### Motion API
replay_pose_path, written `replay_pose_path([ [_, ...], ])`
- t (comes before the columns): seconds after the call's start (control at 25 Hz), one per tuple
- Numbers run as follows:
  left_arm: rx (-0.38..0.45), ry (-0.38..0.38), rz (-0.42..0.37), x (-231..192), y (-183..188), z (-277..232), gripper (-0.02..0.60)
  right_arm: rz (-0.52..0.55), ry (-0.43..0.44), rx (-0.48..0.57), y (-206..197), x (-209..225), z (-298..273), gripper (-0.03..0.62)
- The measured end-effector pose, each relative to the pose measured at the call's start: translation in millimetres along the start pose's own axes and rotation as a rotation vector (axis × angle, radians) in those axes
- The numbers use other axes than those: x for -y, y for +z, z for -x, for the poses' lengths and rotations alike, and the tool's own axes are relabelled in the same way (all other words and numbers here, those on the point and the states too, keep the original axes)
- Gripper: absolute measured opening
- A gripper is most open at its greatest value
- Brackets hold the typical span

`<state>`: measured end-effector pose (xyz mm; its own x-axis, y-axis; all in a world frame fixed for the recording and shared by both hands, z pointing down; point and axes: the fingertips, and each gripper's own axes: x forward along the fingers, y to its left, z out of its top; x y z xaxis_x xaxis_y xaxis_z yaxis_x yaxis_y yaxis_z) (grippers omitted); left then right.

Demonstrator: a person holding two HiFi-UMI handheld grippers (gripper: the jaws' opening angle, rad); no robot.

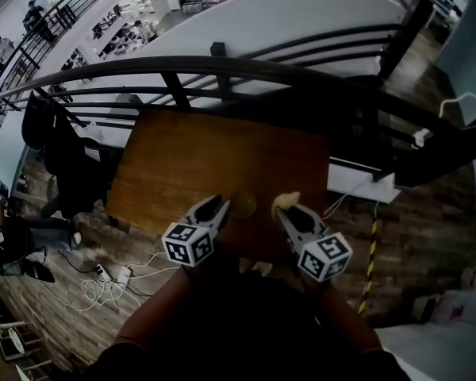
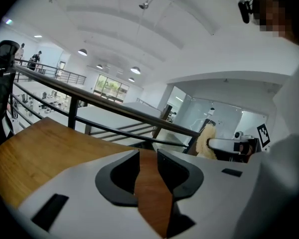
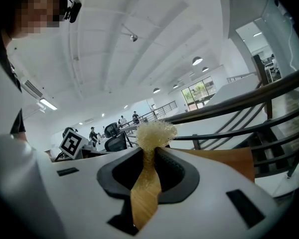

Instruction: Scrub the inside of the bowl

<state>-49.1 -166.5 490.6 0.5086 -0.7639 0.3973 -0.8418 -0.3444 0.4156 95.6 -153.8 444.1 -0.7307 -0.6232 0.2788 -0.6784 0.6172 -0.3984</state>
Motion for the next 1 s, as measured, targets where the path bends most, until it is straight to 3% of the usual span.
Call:
replay_pose_path([
  [0.24, -0.13, 0.023, 0.011, -32.4, -33.9, -34.9, 0.151, -0.022, -0.037, -0.036, -6.0, 17.5, -11.1, 0.08],
  [0.48, -0.323, 0.042, 0.025, -80.7, -94.2, -72.0, 0.155, -0.055, -0.071, -0.072, -17.0, 31.8, -27.7, 0.08],
  [0.84, -0.54, 0.011, 0.082, -120.7, -160.2, -110.2, 0.153, -0.116, -0.119, -0.158, -49.5, 41.5, -60.5, 0.08],
  [1.0, -0.599, -0.001, 0.095, -141.1, -178.9, -125.7, 0.153, -0.116, -0.114, -0.214, -63.6, 40.5, -86.3, 0.08],
])
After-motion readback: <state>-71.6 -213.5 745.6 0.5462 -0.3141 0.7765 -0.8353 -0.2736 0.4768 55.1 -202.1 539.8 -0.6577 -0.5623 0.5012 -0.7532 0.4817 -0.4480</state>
